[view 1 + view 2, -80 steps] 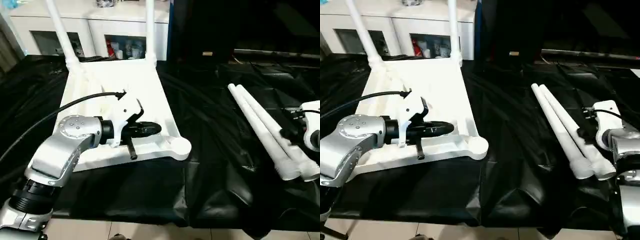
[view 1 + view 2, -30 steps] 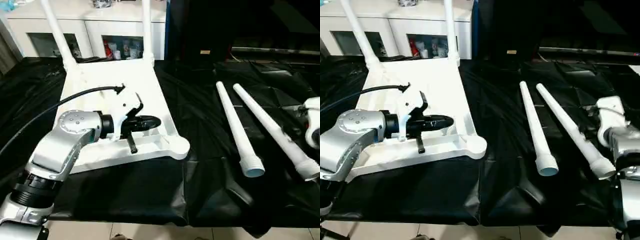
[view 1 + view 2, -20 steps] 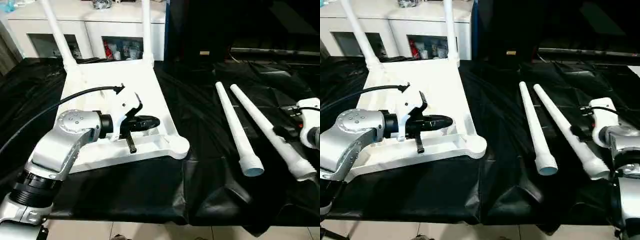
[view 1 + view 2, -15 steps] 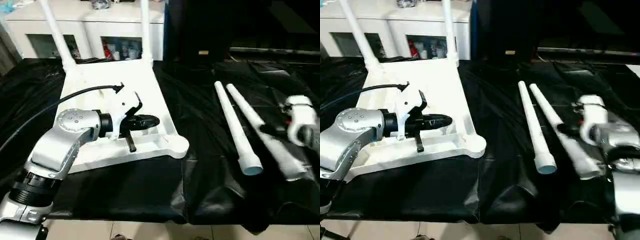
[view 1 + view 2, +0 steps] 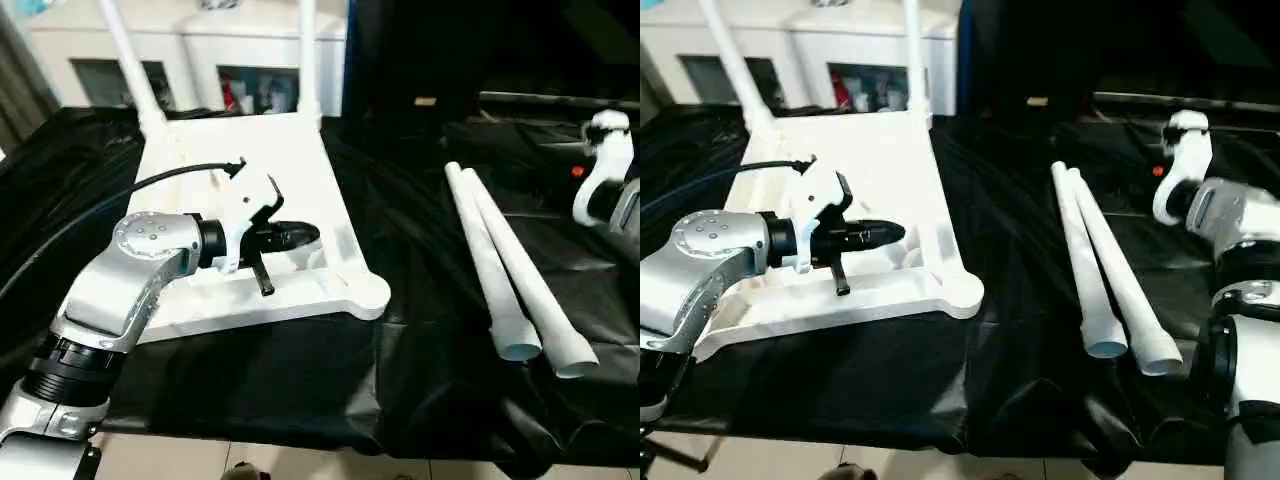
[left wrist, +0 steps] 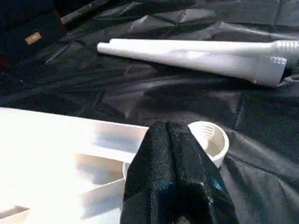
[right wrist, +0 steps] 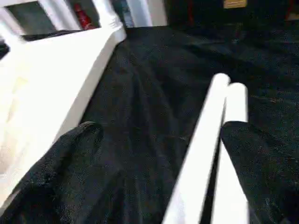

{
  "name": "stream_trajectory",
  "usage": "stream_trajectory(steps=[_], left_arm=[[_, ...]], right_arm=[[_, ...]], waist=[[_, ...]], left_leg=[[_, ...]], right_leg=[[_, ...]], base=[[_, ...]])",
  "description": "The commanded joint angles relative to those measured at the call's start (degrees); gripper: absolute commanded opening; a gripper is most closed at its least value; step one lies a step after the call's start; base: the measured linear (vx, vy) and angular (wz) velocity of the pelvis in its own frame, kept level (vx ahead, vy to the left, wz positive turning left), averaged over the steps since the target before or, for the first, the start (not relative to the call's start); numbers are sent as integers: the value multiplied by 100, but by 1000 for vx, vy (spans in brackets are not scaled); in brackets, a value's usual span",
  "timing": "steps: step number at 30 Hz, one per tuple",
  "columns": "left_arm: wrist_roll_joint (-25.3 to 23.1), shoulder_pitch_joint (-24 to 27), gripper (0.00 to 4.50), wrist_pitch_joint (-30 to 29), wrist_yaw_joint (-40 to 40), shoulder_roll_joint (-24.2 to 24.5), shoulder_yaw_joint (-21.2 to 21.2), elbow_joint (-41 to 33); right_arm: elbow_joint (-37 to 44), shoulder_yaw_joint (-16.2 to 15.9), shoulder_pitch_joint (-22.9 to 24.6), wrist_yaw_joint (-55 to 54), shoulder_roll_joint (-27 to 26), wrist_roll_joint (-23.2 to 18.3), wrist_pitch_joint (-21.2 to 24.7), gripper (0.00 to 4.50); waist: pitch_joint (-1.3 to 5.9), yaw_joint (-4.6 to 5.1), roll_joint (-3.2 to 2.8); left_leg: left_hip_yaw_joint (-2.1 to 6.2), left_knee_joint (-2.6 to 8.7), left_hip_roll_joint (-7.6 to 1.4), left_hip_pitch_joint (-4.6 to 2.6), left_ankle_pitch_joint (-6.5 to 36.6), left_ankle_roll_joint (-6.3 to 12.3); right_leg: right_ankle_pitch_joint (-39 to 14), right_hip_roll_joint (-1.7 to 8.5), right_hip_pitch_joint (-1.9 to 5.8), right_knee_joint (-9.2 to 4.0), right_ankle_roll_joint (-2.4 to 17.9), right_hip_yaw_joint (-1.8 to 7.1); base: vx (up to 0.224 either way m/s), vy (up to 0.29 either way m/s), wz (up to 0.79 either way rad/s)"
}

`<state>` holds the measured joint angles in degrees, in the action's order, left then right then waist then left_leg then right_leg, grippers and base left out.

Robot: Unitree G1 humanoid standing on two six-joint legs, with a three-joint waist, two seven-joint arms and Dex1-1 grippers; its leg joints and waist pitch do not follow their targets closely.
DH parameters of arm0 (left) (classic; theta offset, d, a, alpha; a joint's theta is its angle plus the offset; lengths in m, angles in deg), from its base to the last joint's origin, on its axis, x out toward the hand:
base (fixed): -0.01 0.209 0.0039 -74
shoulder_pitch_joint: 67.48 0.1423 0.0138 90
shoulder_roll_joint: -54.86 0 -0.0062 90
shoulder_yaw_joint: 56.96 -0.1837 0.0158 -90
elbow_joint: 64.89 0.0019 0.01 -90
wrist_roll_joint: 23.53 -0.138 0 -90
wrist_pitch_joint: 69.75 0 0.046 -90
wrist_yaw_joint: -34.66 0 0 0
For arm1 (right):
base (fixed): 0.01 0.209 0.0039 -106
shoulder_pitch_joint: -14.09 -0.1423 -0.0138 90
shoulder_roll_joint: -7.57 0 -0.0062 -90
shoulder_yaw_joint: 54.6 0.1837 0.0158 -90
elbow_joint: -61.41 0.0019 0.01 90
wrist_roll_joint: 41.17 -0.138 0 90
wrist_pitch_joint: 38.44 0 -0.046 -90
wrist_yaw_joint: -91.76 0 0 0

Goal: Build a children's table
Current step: Pick table leg

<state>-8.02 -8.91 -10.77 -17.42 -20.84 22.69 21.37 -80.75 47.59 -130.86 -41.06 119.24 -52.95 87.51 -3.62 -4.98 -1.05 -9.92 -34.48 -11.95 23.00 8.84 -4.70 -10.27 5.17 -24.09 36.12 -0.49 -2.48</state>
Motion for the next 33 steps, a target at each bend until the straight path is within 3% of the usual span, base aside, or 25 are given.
stream_trajectory(steps=[1,3,4,5,7,8,9,10,11,12,14,17,19,21,26,31,32,33], left_arm=[[-35,3,0,57,38,34,50,4],[-46,59,0,49,5,96,33,-10],[-43,64,0,44,-2,99,30,-15],[-15,116,0,10,-62,128,-10,-65],[-7,145,0,-5,-96,111,-63,-125],[-8,148,0,-8,-101,96,-77,-143],[-8,149,0,-15,-96,72,-92,-159],[-8,149,0,-15,-96,72,-92,-159],[-2,168,0,-21,-105,57,-129,-192],[-2,168,0,-21,-105,57,-129,-192],[31,235,0,-81,-175,90,-214,-313],[82,306,0,-165,-194,115,-223,-462],[86,328,0,-182,-195,117,-229,-494],[70,335,0,-180,-197,116,-243,-493],[53,312,0,-205,-175,86,-266,-489],[48,306,0,-233,-181,103,-286,-512],[41,312,0,-237,-205,123,-304,-529],[45,319,0,-246,-211,127,-309,-548]], right_arm=[[555,-51,195,-122,-115,-142,600,447],[1191,-160,429,-435,-334,-203,1344,447],[1216,-158,435,-474,-353,-205,1398,447],[1394,-125,479,-910,-538,-188,1841,447],[1671,-209,634,-1235,-696,-70,2115,447],[1835,-272,726,-1275,-735,-31,2218,447],[1932,-261,797,-1387,-819,-6,2352,447],[1932,-261,797,-1387,-819,-6,2352,447],[2309,-243,990,-1577,-954,30,2693,447],[2309,-243,990,-1577,-954,30,2693,447],[2711,-317,1194,-1782,-1091,82,3093,447],[2868,-406,1255,-2083,-1171,158,3187,447],[2869,-548,1264,-2154,-1126,259,3178,447],[2866,-661,1285,-2200,-1072,352,3143,447],[2913,-430,1262,-2488,-1058,395,3167,447],[2734,-480,1207,-2532,-976,400,3184,447],[2636,-495,1210,-2513,-970,397,3163,447],[2594,-489,1216,-2513,-969,388,3157,447]], waist=[[466,-31,161],[441,-28,175],[441,-28,175],[447,-8,170],[440,19,280],[445,-3,229],[435,16,299],[445,-1,274],[441,22,349],[444,-2,332],[446,6,381],[441,27,387],[437,35,431],[435,31,415],[439,32,436],[434,33,429],[436,32,388],[438,42,408]], left_leg=[[-97,290,-10,-108,917,316],[-98,323,-10,-120,951,199],[-98,323,-10,-120,951,199],[-82,351,-18,-139,1066,60],[-96,357,-19,-150,1159,-38],[-88,361,-29,-178,1182,-94],[-93,372,-27,-156,1144,-97],[-84,372,-28,-159,1087,-121],[-98,383,-38,-178,1151,-161],[-86,385,-31,-170,1064,-179],[-75,408,-45,-166,922,-248],[-81,414,-46,-181,988,-343],[-84,414,-42,-180,1059,-384],[-82,410,-36,-182,1094,-406],[-85,399,-28,-176,1062,-419],[-85,396,-24,-179,1116,-428],[-76,397,-23,-181,1137,-436],[-82,394,-21,-179,1139,-432]], right_leg=[[-898,115,319,-366,1424,99],[-1152,106,304,-400,1272,110],[-1152,106,304,-400,1272,110],[-1339,116,287,-407,1212,102],[-1530,128,264,-432,1133,121],[-1594,149,245,-430,1077,135],[-1577,138,259,-443,1031,135],[-1527,147,266,-422,1010,139],[-1509,135,242,-443,968,144],[-1440,135,263,-412,944,145],[-1242,148,270,-382,890,148],[-1226,149,249,-390,868,154],[-1235,145,255,-396,842,155],[-1287,150,257,-402,807,162],[-1260,138,264,-399,755,168],[-1255,134,266,-407,757,169],[-1267,138,265,-402,766,168],[-1250,131,264,-410,764,168]], base=[[0,0,0],[0,0,0],[0,0,0],[0,0,0],[0,0,0],[0,0,0],[0,0,0],[0,0,0],[0,0,0],[0,0,0],[0,0,0],[0,0,0],[0,0,0],[0,0,0],[0,0,0],[0,0,0],[0,0,0],[0,0,0]])
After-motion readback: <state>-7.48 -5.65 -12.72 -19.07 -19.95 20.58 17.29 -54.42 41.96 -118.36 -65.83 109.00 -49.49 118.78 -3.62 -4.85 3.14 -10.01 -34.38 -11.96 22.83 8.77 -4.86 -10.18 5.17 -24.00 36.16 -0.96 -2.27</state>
